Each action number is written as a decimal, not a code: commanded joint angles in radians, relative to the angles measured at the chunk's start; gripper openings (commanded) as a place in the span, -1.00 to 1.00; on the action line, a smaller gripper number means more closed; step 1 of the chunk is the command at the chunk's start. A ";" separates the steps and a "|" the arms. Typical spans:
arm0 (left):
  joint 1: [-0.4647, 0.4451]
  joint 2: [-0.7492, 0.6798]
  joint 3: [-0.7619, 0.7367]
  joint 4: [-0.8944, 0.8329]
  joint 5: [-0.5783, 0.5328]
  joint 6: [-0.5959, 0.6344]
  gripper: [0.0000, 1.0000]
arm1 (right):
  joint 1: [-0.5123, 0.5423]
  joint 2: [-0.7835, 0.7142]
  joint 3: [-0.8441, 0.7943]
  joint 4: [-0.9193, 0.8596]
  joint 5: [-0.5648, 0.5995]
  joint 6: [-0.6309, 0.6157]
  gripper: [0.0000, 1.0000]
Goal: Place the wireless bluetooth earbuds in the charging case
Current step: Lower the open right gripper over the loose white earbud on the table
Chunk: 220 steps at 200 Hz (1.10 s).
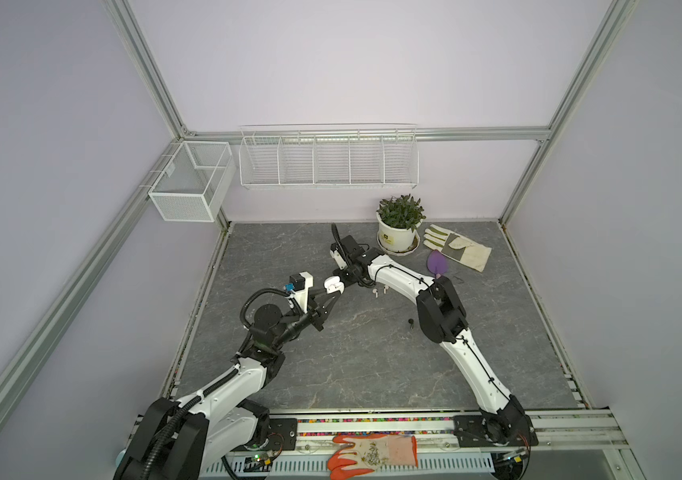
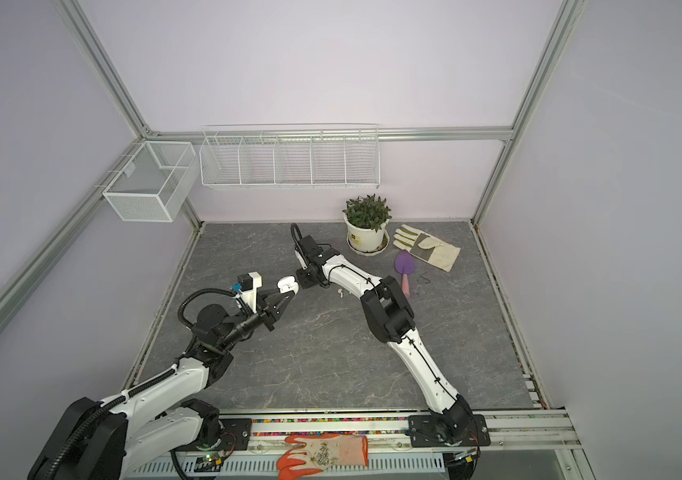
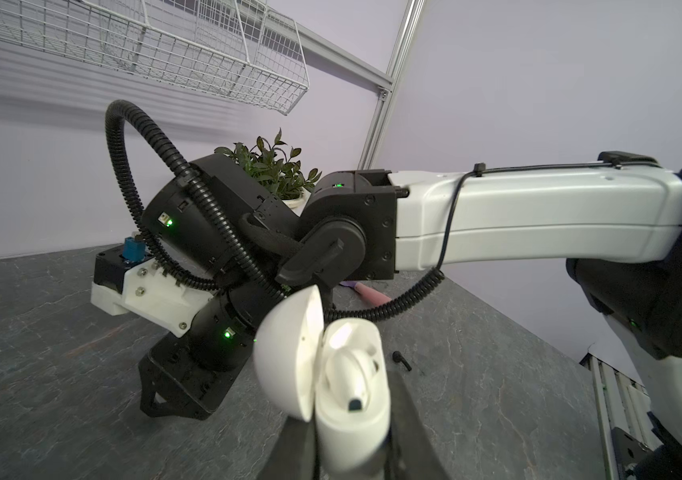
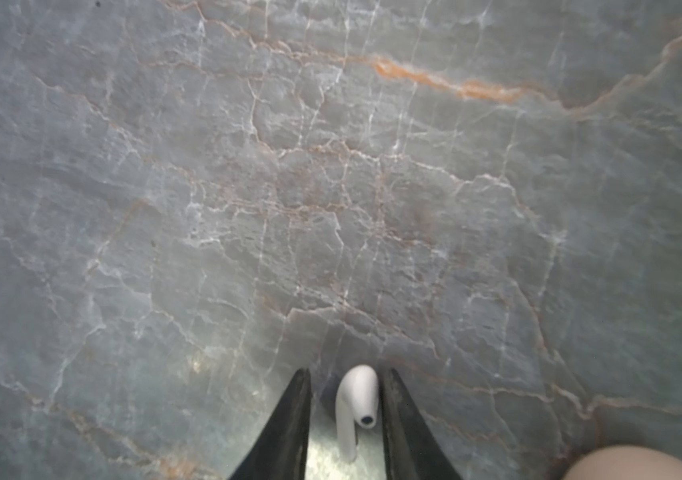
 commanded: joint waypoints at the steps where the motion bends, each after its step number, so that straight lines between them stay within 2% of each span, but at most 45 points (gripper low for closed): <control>1: 0.003 -0.017 -0.005 0.005 0.009 0.003 -1.00 | 0.004 0.034 0.015 -0.038 0.029 -0.015 -0.37; 106: 0.003 -0.089 -0.023 -0.038 -0.007 -0.007 -1.00 | 0.027 0.013 0.005 -0.055 0.055 -0.006 -0.53; 220: 0.000 -0.193 -0.066 -0.110 -0.020 -0.067 -1.00 | 0.054 -0.175 -0.262 0.031 0.068 0.053 -0.64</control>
